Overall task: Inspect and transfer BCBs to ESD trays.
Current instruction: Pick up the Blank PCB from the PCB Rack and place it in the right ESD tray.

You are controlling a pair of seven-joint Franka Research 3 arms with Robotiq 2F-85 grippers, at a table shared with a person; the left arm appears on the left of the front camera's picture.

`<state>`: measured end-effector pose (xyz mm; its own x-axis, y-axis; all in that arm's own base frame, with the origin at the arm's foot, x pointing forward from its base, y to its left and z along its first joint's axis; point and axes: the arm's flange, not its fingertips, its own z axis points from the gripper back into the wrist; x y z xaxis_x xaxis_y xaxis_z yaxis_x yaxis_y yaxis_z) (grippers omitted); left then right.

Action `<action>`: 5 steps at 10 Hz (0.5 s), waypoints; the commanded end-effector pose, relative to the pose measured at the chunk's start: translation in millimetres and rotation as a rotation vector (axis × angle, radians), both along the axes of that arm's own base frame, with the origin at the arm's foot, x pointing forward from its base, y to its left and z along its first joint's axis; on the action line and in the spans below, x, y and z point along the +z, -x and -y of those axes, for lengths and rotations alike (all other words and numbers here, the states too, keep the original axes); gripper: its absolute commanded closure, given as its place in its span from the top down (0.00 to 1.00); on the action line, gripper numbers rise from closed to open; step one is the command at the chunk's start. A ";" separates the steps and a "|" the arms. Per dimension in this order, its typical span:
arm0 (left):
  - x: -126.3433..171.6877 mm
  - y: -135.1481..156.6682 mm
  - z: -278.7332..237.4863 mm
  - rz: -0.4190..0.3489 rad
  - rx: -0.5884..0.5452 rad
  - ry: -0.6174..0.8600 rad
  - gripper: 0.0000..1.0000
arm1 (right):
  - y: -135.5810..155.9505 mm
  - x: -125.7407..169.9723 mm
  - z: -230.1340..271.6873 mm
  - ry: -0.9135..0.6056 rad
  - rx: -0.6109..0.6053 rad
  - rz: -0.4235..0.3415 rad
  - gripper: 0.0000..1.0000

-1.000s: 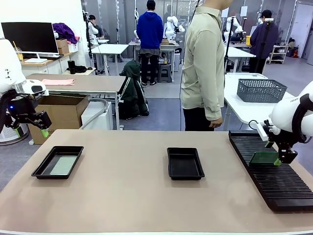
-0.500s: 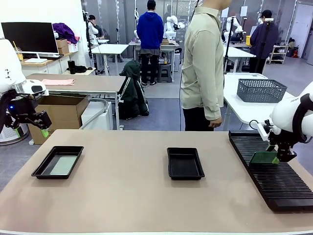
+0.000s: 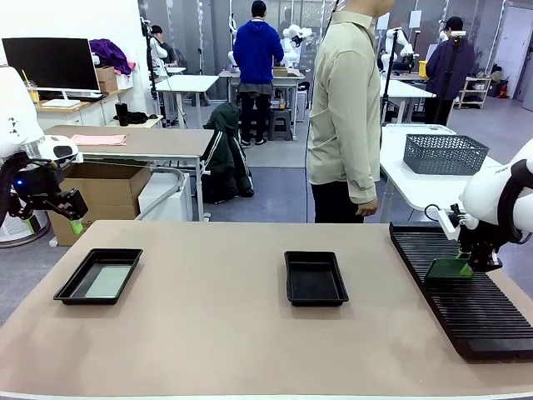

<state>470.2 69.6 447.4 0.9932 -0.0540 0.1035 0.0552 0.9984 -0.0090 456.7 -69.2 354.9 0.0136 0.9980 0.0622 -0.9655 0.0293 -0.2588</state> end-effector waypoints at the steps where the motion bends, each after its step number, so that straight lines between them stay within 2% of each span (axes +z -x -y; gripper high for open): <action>1: -1.4 0.5 -0.7 0.003 0.002 -0.001 1.00 | -4.5 -7.9 10.5 -0.025 0.021 0.031 0.24; 5: -1.4 0.5 -0.7 0.003 0.002 -0.001 1.00 | -4.8 -9.3 10.5 -0.023 0.014 0.033 0.01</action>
<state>470.2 69.6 447.4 0.9932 -0.0540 0.1035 0.0552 0.9984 -0.0090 457.5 -70.0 353.0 0.0211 0.9975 0.0678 -0.9654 0.0379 -0.2580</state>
